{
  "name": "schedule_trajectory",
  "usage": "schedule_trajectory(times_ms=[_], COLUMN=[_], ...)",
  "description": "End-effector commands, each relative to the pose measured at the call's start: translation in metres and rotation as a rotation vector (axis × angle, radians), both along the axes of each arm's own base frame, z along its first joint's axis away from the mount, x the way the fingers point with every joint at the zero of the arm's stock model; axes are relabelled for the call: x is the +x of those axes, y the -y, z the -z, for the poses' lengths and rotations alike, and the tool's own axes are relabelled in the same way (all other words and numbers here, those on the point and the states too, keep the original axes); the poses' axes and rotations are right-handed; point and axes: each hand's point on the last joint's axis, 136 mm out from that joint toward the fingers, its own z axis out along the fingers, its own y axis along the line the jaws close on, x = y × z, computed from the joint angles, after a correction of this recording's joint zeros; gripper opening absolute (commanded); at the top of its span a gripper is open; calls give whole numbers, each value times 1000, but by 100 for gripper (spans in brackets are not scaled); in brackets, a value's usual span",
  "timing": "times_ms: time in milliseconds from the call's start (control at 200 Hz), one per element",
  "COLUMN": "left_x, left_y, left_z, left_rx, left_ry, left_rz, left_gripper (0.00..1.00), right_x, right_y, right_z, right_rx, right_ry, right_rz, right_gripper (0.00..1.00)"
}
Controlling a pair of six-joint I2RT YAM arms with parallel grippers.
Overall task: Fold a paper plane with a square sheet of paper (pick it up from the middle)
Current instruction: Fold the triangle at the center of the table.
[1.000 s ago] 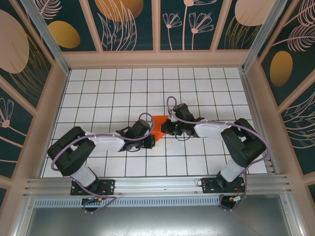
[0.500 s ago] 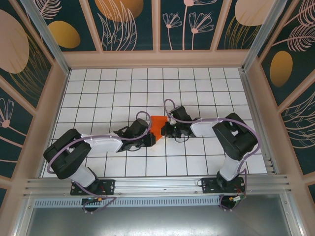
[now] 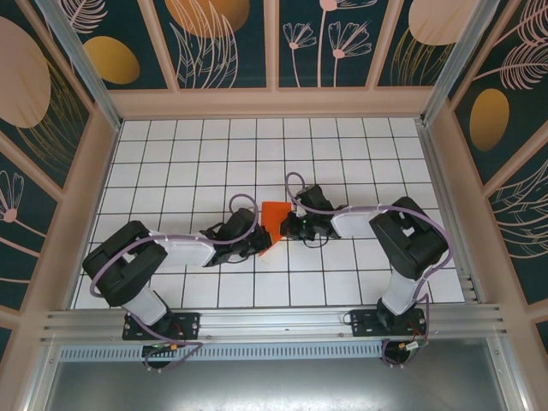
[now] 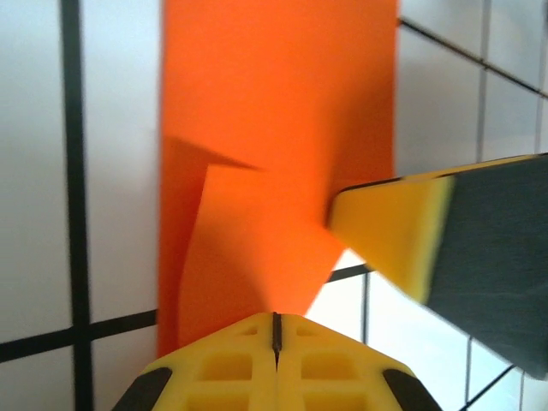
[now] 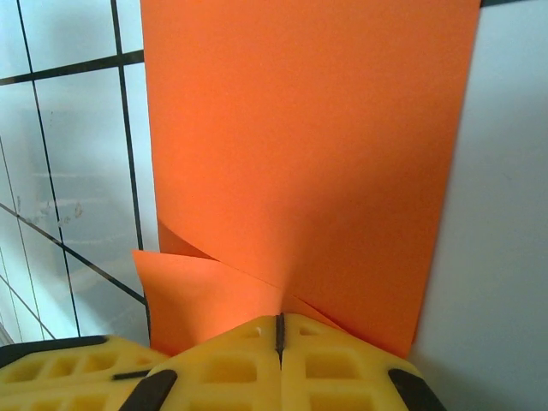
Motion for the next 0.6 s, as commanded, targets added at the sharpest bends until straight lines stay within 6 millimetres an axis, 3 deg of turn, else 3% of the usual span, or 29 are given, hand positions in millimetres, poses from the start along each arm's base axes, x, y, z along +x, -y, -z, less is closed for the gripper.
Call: schedule_trajectory(times_ms=[0, 250, 595], left_x=[-6, -29, -65], left_y=[-4, -20, -28], left_z=[12, 35, 40], left_rx=[-12, 47, 115], left_ry=[-58, -132, -142], left_rz=[-24, -5, 133], left_gripper=[6, 6, 5], right_x=[-4, -6, -10], right_y=[18, 25, 36], right_z=[28, 38, 54], right_rx=[-113, -162, -236], right_ry=[-53, -83, -130], right_rz=[50, 64, 92], right_gripper=[5, 5, 5])
